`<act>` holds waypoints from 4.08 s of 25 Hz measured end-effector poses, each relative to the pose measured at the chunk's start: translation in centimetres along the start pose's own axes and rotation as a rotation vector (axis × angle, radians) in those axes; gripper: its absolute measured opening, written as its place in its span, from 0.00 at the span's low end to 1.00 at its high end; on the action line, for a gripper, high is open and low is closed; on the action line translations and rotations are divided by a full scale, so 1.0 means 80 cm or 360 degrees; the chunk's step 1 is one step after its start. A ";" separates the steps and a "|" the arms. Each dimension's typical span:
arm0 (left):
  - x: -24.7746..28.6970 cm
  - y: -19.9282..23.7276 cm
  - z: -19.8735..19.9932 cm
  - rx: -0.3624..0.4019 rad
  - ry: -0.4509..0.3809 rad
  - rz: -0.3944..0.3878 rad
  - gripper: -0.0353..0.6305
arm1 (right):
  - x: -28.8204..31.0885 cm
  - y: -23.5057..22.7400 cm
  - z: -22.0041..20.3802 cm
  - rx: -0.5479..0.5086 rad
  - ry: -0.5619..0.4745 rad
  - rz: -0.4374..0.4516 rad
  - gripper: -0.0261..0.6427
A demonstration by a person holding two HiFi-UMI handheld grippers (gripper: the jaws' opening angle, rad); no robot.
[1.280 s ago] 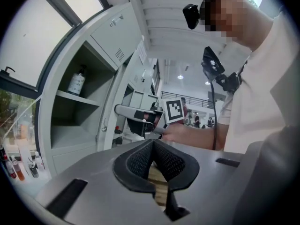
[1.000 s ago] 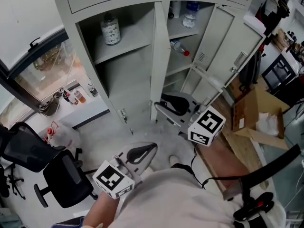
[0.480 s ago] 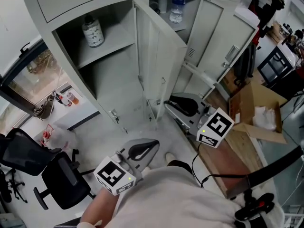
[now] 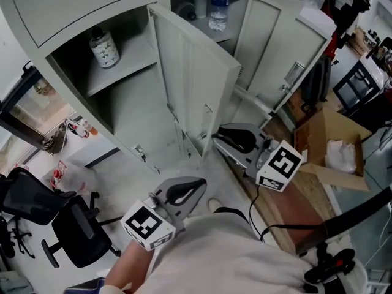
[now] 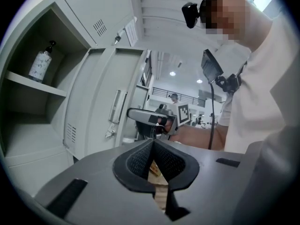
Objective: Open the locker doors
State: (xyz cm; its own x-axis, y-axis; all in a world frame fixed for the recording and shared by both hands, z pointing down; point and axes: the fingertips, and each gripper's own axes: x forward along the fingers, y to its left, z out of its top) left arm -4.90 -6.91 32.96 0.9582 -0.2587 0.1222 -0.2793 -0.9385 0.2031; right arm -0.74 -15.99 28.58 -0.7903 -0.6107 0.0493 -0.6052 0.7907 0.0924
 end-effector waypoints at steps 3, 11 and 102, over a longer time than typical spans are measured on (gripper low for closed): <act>0.018 0.002 0.004 0.0000 0.0005 0.0014 0.07 | -0.010 -0.015 -0.001 0.0003 -0.0004 0.0027 0.14; 0.056 0.005 0.014 -0.0010 0.0010 0.0083 0.07 | -0.027 -0.044 -0.005 0.0034 -0.0020 0.0095 0.13; -0.147 -0.271 -0.118 -0.0064 -0.0048 0.0453 0.07 | -0.139 0.330 -0.047 -0.0003 0.0164 0.0212 0.08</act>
State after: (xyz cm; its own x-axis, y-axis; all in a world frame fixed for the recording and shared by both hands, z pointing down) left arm -10.69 18.61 36.28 0.8421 -0.5178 0.1512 -0.5391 -0.8175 0.2029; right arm -7.58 11.49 34.18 -0.8496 -0.5016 0.1631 -0.4953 0.8650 0.0801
